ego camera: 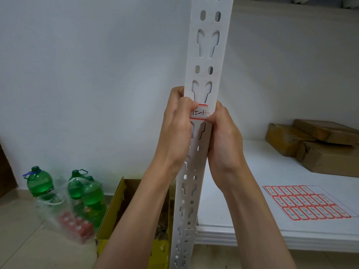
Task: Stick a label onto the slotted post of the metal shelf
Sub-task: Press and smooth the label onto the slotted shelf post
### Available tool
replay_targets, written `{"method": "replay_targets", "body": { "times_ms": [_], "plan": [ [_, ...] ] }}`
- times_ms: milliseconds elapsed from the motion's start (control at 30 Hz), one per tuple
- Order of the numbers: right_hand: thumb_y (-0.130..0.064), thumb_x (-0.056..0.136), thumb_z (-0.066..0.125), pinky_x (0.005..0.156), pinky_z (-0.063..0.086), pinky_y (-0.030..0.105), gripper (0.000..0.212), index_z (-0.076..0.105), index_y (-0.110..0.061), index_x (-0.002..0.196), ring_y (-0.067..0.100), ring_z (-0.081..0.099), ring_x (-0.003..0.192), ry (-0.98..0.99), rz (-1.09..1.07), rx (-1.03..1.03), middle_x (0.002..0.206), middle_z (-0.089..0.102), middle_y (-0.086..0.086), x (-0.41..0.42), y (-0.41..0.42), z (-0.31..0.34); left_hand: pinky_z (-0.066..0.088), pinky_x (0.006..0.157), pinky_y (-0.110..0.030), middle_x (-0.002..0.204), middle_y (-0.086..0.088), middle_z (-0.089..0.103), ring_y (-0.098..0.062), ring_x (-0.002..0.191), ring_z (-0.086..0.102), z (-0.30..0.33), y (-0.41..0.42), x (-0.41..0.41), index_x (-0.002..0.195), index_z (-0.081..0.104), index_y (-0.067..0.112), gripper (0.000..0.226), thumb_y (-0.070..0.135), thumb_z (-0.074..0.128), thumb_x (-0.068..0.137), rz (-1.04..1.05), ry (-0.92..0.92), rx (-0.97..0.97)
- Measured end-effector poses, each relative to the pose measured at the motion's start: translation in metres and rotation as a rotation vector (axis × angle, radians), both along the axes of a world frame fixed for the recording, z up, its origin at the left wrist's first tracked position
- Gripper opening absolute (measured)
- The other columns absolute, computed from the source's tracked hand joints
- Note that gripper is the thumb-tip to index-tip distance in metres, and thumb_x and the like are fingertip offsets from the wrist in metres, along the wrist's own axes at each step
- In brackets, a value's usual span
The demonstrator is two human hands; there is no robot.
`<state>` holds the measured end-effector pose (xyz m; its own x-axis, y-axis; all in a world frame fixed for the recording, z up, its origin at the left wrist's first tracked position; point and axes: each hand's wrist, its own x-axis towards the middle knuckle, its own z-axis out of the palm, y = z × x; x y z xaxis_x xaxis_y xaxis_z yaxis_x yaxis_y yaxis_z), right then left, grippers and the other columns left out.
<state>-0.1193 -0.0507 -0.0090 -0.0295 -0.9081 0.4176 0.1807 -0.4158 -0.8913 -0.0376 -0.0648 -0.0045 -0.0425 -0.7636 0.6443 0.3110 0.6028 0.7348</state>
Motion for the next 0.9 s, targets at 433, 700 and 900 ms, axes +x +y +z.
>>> {"method": "replay_targets", "body": {
  "times_ms": [433,700,900],
  "plan": [
    [-0.032,0.092,0.042,0.082,0.050,0.042,0.036,0.062,-0.012,0.114,0.033,0.065,0.112,-0.004,-0.008,-0.012,0.117,0.067,0.015,0.0020,0.0018,-0.0016,0.044,0.062,-0.028,0.077,0.008,0.060,-0.010,0.067,0.055,0.0003,0.0024,0.0005,0.085,0.046,0.023,0.009,0.023,0.040,0.091,-0.007,-0.013,0.009],
    [-0.035,0.086,0.045,0.093,0.053,0.046,0.038,0.066,-0.016,0.111,0.026,0.068,0.109,-0.018,0.000,-0.026,0.113,0.071,0.007,0.0009,0.0018,-0.0051,0.047,0.066,-0.030,0.086,0.001,0.064,-0.014,0.075,0.059,-0.0005,-0.0001,0.0006,0.098,0.048,0.013,0.014,0.022,0.039,0.092,-0.004,-0.002,0.017],
    [-0.024,0.093,0.041,0.095,0.052,0.051,0.034,0.064,-0.009,0.114,0.029,0.066,0.109,-0.002,-0.019,-0.054,0.114,0.069,0.012,-0.0011,0.0019,-0.0032,0.052,0.072,-0.034,0.087,0.000,0.065,-0.016,0.082,0.063,0.0012,0.0022,0.0014,0.100,0.051,0.012,0.021,0.026,0.041,0.088,0.055,-0.029,0.022]
  ]
}}
